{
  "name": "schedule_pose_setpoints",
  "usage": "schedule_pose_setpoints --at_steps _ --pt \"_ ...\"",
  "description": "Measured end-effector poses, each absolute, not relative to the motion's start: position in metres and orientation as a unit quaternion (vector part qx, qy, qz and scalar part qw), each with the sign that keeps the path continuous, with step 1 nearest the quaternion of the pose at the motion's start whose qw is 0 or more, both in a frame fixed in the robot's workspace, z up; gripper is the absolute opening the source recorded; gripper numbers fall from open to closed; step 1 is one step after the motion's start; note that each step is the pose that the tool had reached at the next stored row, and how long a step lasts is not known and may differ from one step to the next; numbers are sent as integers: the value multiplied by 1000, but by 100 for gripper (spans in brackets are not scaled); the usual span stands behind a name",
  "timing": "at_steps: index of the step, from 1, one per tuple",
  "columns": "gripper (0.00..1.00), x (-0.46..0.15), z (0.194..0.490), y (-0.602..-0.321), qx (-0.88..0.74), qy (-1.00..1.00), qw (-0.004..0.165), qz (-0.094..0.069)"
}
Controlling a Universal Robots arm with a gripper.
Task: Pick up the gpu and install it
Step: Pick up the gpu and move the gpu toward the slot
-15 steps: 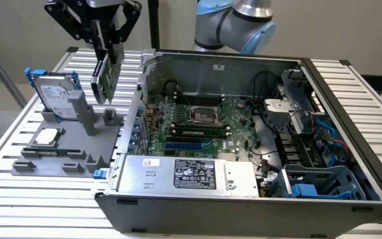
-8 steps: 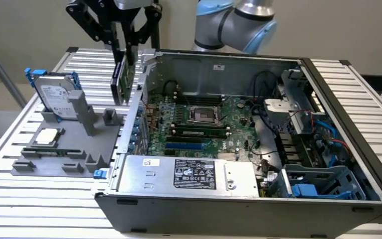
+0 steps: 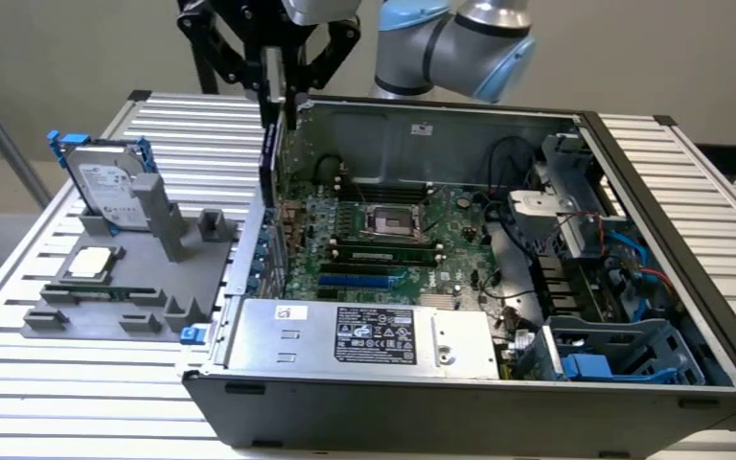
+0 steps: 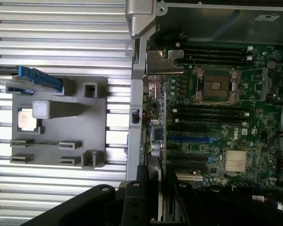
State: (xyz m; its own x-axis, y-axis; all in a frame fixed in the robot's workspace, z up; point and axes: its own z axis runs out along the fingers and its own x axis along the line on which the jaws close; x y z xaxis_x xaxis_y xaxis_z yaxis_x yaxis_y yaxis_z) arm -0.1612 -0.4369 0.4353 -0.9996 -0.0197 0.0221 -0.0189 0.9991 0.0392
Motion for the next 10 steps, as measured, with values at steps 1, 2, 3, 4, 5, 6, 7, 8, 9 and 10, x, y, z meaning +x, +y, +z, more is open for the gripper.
schedule_pose_setpoints --at_steps 1,2,3,4,5,6,7,8,9,10 --pt "27 -157 435 -437 10 -1000 12 -20" --pt "27 -152 434 -437 10 -1000 12 -20" --pt "27 -148 433 -438 10 -1000 12 -20" --pt "27 -143 432 -438 10 -1000 13 -20" --pt "27 -139 431 -438 10 -1000 13 -20" --pt "27 -134 429 -438 10 -1000 13 -20" --pt "27 -130 428 -438 10 -1000 14 -20" --pt "27 -125 426 -438 10 -1000 14 -20" --pt "27 -120 425 -438 10 -1000 14 -20" --pt "27 -116 423 -438 10 -1000 14 -20"
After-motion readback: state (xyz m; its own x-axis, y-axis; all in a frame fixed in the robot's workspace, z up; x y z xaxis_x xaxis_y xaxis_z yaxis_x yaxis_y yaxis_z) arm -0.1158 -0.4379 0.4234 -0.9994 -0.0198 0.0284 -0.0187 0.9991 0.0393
